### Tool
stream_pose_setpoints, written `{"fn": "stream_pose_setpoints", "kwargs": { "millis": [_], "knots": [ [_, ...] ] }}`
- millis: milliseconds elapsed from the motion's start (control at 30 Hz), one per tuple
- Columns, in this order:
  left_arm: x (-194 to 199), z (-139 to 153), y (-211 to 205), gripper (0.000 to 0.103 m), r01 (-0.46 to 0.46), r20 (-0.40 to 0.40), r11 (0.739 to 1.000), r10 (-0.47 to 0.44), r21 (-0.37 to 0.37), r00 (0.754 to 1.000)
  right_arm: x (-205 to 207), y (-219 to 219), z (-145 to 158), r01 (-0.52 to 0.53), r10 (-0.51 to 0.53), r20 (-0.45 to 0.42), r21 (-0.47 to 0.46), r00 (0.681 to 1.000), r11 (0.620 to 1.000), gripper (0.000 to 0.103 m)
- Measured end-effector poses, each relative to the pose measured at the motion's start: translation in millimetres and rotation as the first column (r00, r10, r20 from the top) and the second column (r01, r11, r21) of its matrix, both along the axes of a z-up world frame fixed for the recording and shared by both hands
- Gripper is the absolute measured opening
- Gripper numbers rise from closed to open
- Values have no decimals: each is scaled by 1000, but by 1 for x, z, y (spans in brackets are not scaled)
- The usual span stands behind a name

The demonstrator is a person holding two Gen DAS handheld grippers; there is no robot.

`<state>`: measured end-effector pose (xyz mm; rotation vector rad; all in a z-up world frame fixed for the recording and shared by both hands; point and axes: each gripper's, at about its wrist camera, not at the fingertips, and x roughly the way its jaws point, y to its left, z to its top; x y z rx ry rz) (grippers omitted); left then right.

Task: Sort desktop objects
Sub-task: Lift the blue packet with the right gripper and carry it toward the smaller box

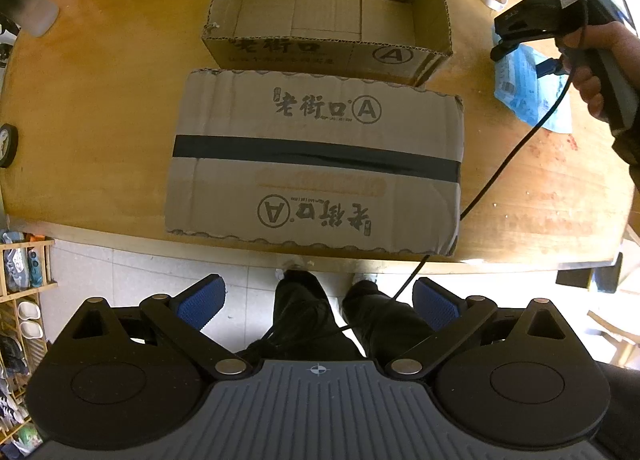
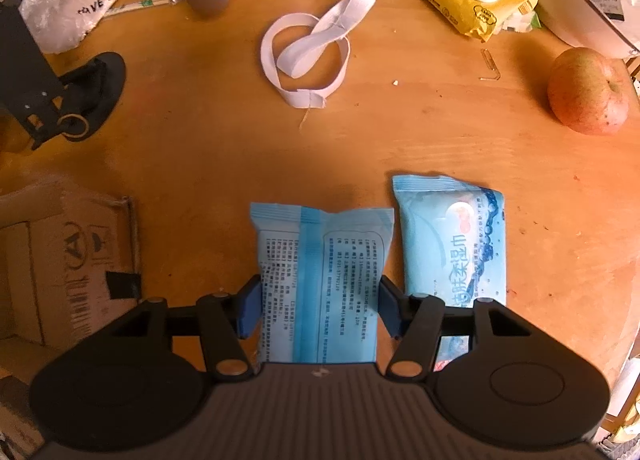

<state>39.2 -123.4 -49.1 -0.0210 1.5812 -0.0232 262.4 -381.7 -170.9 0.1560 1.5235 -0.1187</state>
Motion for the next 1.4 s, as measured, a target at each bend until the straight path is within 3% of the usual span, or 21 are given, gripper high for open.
{"fn": "stream_pose_setpoints", "kwargs": {
  "millis": [967,1400],
  "knots": [
    [-3,8,13,103,-1,41,1000,2,-30,999,-12,0,104,-44,43,70,18,997,999,62],
    [-3,9,23,103,14,51,999,-12,-38,999,-6,17,110,-59,58,75,11,996,998,62]
  ]
}}
